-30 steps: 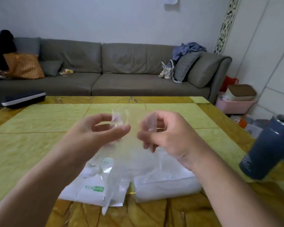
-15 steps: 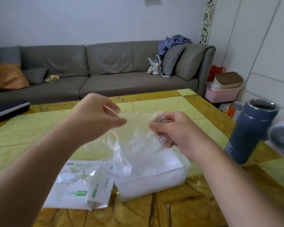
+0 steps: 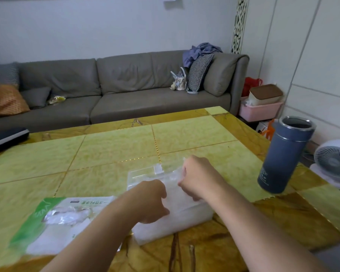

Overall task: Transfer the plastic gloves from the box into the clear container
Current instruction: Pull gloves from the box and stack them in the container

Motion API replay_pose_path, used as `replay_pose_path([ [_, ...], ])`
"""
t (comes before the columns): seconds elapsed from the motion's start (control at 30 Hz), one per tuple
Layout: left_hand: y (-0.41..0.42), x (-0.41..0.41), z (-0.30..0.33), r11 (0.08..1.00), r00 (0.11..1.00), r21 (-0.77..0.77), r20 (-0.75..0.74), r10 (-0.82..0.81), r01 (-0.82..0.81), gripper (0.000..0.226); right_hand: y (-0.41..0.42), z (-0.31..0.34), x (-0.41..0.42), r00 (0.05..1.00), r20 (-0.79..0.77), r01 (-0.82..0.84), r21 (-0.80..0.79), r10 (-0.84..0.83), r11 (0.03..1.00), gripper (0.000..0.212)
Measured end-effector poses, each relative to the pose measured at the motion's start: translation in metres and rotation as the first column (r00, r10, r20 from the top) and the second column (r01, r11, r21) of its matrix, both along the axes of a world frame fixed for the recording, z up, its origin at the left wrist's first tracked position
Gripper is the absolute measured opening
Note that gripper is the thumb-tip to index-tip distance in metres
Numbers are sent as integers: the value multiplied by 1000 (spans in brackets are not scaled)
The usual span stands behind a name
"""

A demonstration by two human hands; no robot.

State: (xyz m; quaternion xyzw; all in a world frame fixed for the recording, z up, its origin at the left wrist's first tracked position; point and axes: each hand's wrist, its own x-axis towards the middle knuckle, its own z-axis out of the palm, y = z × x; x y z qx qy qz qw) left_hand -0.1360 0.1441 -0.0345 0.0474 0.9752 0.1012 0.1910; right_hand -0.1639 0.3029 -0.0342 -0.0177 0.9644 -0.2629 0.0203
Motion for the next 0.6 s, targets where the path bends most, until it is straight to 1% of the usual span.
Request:
replay_pose_path([
  [0.13,1,-8,-4,999,997,36,74,-2,0,43,0,9,4,1000,-4,3,141,-3,990,22],
  [0.23,4,-11,-8,999,996,-31,86,-34,37,38,-1,16,8,1000,-3,-6,213,7,977,28],
  [0.3,6,-13,-11,997,997,-51,60,-54,57,35,-1,22,12,1000,-14,0,261,4,965,32],
  [0.33,5,-14,-13,996,997,-57,44,-70,72,33,-2,27,16,999,-35,5,291,6,957,32],
  [0.4,6,-17,-18,993,995,-68,22,-98,100,27,-5,38,24,992,-127,20,342,25,939,34],
  [0.47,6,-18,-20,986,991,-99,5,-131,131,8,-14,46,32,971,-222,-8,325,84,946,34],
  [0.5,7,-16,-19,981,989,-126,22,-144,145,13,-20,48,37,966,-227,-52,290,121,956,31],
  [0.53,8,-15,-19,974,983,-133,33,-182,184,23,-26,48,39,969,-191,-105,251,156,962,27],
  [0.6,6,-15,-19,963,975,-151,39,-218,221,27,-34,39,40,979,-31,-194,194,203,962,21],
])
